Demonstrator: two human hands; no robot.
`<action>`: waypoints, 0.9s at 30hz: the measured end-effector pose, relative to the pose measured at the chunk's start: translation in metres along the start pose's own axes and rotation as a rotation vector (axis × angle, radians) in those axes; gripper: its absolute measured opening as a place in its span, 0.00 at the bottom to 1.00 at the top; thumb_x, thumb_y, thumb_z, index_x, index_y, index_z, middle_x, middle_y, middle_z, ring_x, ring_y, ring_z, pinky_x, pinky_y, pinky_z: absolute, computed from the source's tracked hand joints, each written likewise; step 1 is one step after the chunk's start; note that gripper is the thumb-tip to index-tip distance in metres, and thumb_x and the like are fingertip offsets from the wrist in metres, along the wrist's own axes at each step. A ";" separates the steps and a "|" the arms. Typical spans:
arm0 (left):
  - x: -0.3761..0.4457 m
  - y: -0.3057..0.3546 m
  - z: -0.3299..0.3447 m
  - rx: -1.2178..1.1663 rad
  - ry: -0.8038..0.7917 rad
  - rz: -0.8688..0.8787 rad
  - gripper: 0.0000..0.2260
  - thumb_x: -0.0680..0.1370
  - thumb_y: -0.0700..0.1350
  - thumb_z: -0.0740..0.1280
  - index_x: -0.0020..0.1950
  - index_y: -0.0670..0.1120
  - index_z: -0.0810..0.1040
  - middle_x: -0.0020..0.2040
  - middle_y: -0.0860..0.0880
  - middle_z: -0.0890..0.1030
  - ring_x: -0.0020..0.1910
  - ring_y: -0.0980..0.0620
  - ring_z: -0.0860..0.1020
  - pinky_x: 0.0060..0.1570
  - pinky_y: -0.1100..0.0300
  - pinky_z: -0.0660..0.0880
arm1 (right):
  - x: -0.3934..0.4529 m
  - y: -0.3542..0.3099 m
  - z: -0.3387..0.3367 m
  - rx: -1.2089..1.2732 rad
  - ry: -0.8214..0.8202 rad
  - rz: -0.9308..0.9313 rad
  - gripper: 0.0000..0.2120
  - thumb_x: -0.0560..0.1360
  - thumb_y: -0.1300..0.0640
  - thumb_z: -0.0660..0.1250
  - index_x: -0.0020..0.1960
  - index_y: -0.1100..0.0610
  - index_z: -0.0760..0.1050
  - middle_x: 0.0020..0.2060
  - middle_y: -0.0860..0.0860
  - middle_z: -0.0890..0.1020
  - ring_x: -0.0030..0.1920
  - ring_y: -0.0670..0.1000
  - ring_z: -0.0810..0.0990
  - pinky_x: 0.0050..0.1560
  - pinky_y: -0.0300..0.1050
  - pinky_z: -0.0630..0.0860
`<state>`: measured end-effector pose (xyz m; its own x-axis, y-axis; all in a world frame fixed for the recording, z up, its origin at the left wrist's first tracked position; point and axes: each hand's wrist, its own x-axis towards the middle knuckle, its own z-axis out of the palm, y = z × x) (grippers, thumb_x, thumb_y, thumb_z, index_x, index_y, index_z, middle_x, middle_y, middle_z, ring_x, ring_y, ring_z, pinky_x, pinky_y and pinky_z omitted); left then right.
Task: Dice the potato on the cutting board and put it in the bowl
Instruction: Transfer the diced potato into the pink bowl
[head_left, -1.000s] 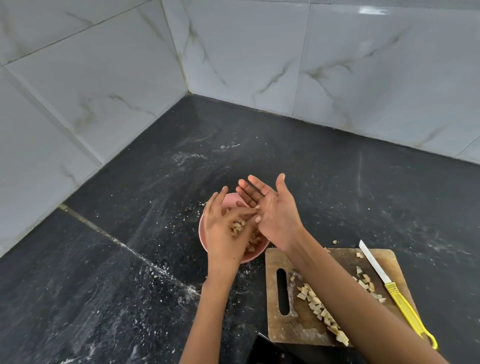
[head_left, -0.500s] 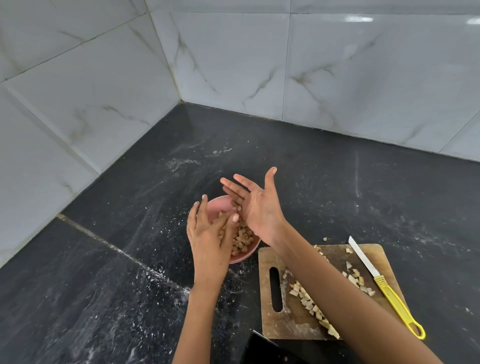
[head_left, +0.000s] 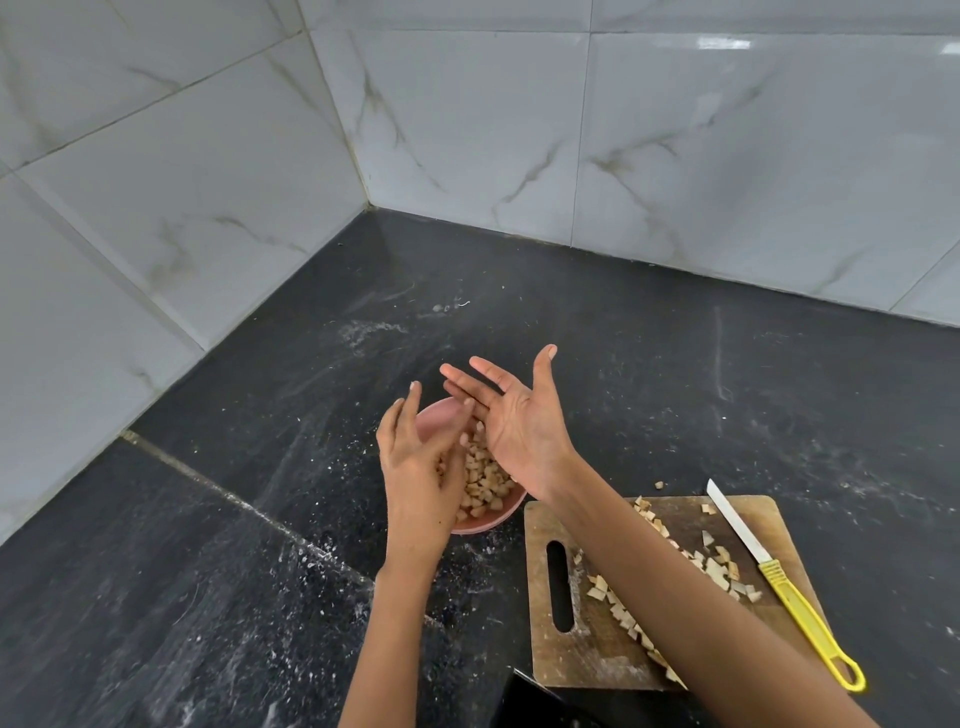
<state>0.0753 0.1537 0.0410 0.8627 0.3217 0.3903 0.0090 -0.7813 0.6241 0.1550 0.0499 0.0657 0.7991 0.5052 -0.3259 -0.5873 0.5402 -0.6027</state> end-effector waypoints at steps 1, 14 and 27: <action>-0.001 -0.001 0.002 0.063 -0.042 0.024 0.22 0.72 0.31 0.71 0.59 0.53 0.82 0.73 0.38 0.67 0.72 0.36 0.60 0.70 0.42 0.60 | 0.000 0.001 0.000 -0.002 -0.001 0.003 0.42 0.72 0.27 0.45 0.69 0.58 0.67 0.61 0.58 0.79 0.64 0.56 0.75 0.63 0.50 0.69; -0.009 0.013 -0.008 -0.235 -0.030 -0.037 0.08 0.68 0.55 0.73 0.46 0.60 0.83 0.71 0.51 0.70 0.70 0.50 0.59 0.67 0.68 0.53 | 0.009 -0.002 -0.002 0.163 0.011 0.004 0.43 0.72 0.26 0.44 0.67 0.59 0.69 0.61 0.58 0.79 0.65 0.55 0.74 0.70 0.51 0.65; -0.011 0.000 -0.005 -0.005 0.057 -0.079 0.12 0.65 0.38 0.79 0.44 0.50 0.85 0.52 0.52 0.79 0.55 0.54 0.70 0.56 0.53 0.70 | 0.001 0.000 0.001 -0.269 0.078 -0.129 0.25 0.79 0.39 0.57 0.60 0.58 0.74 0.55 0.54 0.83 0.57 0.52 0.81 0.61 0.47 0.74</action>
<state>0.0627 0.1529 0.0402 0.8290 0.4122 0.3781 0.0732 -0.7501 0.6573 0.1558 0.0513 0.0664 0.8784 0.3851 -0.2831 -0.4338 0.3935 -0.8105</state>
